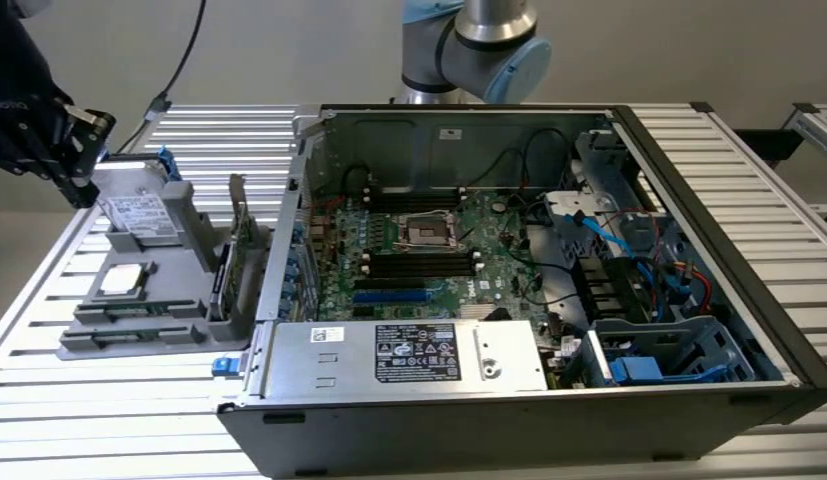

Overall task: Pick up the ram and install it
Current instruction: 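Pick up the ram and move it above insertion slot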

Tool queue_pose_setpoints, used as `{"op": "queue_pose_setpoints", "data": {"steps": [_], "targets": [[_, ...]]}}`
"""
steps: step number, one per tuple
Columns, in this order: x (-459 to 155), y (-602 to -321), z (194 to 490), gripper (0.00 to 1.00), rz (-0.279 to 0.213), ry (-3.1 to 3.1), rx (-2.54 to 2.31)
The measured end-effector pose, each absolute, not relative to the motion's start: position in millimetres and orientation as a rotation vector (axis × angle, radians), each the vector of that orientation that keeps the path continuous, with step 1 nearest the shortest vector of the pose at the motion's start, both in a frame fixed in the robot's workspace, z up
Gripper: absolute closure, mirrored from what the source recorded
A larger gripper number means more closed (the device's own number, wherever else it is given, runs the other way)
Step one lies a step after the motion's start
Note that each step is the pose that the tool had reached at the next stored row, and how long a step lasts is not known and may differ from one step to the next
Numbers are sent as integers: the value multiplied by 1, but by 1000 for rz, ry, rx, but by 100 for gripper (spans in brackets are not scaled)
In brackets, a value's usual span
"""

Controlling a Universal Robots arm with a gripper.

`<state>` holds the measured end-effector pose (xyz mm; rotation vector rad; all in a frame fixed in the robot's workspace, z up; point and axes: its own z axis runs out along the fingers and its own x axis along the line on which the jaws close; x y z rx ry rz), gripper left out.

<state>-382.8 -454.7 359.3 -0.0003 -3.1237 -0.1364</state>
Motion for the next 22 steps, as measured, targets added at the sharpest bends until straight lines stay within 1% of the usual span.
{"op": "queue_pose_setpoints", "data": {"steps": [22], "targets": [[-383, -455, 358, 90, -128, -3045, 617]]}}
